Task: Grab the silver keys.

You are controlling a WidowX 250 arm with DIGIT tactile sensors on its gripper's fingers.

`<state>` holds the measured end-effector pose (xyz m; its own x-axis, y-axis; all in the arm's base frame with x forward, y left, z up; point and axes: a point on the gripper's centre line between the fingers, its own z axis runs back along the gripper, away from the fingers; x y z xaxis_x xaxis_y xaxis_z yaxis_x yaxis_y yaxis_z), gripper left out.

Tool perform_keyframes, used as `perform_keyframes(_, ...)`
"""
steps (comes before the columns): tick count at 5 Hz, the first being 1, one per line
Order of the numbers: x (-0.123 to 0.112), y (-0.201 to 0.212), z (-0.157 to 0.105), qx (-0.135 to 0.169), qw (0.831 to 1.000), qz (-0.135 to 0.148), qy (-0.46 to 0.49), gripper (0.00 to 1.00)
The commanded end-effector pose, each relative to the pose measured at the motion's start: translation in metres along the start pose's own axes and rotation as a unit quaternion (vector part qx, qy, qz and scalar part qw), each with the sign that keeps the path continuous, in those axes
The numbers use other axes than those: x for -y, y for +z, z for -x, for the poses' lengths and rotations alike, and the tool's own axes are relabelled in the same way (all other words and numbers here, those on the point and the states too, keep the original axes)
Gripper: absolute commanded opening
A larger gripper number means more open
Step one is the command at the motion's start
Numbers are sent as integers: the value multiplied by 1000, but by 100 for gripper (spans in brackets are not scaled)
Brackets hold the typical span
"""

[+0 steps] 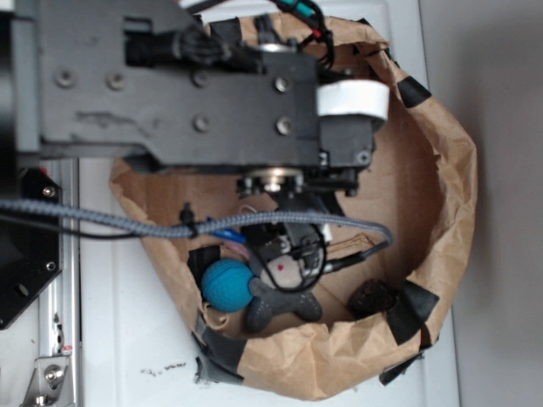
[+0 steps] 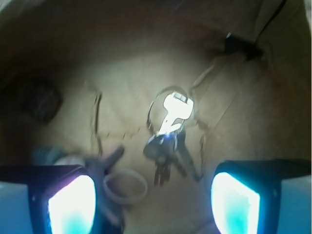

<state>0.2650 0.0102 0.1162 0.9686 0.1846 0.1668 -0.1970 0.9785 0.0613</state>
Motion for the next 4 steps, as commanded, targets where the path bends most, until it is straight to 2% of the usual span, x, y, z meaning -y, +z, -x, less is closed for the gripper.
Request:
perform_keyframes(1,12,-23,-18,50,997,33,52,100)
perform_keyframes(4,12,-34,-26,60,995,31,75,100)
